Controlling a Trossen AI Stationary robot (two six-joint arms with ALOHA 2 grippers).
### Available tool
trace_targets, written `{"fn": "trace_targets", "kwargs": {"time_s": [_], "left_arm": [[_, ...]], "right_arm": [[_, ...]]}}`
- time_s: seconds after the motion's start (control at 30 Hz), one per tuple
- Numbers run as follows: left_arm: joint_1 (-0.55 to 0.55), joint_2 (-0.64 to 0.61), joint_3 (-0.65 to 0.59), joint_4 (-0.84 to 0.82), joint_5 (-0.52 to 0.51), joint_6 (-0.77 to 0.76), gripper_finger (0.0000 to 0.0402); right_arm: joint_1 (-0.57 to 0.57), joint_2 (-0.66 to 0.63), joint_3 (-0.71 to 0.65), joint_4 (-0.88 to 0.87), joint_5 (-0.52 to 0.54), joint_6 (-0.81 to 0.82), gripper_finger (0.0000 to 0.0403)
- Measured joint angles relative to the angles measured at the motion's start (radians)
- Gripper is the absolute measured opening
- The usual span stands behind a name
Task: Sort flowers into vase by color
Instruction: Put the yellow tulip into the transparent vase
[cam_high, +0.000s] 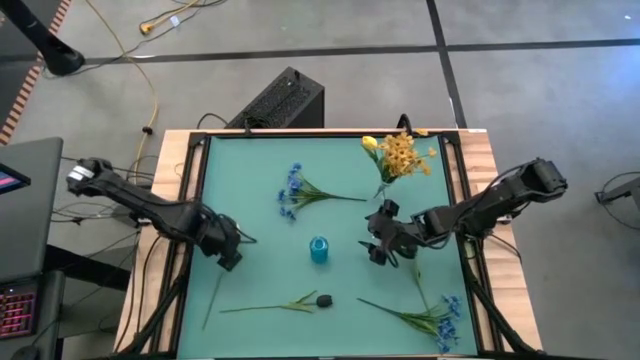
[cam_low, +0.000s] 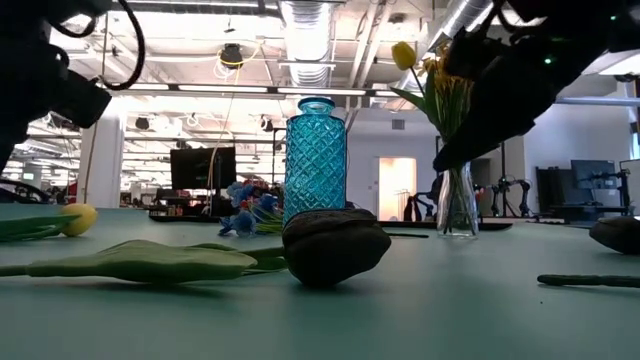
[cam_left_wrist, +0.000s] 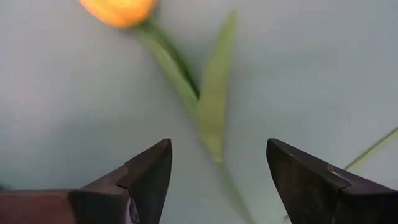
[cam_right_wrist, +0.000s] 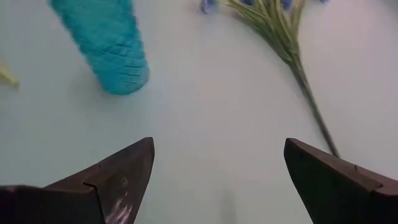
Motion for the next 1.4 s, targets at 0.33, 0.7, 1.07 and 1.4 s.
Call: {"fn": "trace_targets", "kwargs": {"time_s": [0.33,0.7,1.07,1.4], "left_arm": [[-0.090,0.228,0.000,0.098,0.011,-0.064,0.0249],[-0.097,0.291,0.003,0.161,0.027,-0.017,0.0193],[-0.097,0.290,0.003,0.160,0.029,-0.012,0.0012],[-0.023,0.178,0.109,0.102,-0.269,0.157,0.0006]], "right_arm": [[-0.054,0.000,0.000,-0.008,-0.052,-0.033,0.0384],[-0.053,-0.001,0.000,-0.009,-0.052,-0.045,0.0384],[-0.027,-0.001,0.000,-0.009,-0.052,-0.046,0.0384],[0.038,-0.001,-0.003,-0.023,-0.051,0.008,0.0384]]}}
